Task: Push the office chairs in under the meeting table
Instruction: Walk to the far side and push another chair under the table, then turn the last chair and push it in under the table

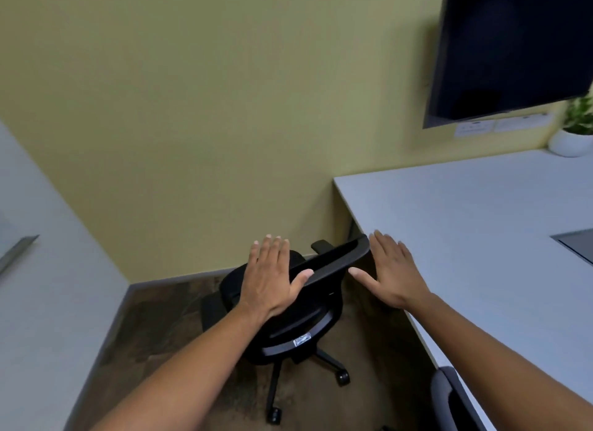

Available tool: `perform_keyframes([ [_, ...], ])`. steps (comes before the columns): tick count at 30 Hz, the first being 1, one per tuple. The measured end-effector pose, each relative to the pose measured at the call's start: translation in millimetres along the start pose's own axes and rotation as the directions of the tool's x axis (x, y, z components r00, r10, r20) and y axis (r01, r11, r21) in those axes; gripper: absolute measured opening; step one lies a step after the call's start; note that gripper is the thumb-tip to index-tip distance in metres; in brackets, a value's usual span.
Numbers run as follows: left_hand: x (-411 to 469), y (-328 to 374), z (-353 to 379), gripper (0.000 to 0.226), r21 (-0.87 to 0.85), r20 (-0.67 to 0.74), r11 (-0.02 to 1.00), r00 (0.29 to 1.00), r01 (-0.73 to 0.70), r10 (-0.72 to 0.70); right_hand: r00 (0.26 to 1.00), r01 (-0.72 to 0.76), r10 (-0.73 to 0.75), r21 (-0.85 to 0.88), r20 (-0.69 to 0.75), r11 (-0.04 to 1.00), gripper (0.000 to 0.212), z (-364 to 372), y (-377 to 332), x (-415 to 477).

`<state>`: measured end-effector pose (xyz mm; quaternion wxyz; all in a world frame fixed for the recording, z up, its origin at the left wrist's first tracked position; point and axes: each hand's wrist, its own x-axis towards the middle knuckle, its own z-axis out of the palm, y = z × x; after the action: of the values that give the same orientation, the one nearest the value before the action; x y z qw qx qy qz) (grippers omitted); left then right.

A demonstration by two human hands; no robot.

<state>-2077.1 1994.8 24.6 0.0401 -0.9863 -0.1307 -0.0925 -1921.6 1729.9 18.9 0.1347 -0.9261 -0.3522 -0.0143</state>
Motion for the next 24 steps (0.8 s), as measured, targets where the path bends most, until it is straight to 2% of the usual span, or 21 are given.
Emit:
perform_keyframes([
  [4,-12,-18,10,0.115,0.049,0.083,0.992,0.990,0.112,-0.116,0.987,0.149,-0.146,-0.046,0.061,0.988,0.110,7,-29,46],
  [10,-14,-25,23,0.109,0.080,0.133,0.973,0.965,0.219,-0.228,0.945,0.290,-0.264,-0.122,0.195,0.949,0.108,18,-49,94],
  [15,-9,-20,32,0.110,0.026,0.214,0.959,0.936,0.282,-0.281,0.917,0.319,-0.267,-0.142,0.295,0.937,0.107,33,-33,121],
  [19,-6,-15,43,0.103,-0.046,0.347,0.949,0.895,0.313,-0.279,0.892,0.306,-0.228,-0.150,0.390,0.940,0.102,41,-9,123],
  [24,1,-12,48,0.098,-0.016,0.357,0.946,0.885,0.325,-0.298,0.896,0.355,-0.275,-0.190,0.350,0.915,0.113,47,7,126],
])
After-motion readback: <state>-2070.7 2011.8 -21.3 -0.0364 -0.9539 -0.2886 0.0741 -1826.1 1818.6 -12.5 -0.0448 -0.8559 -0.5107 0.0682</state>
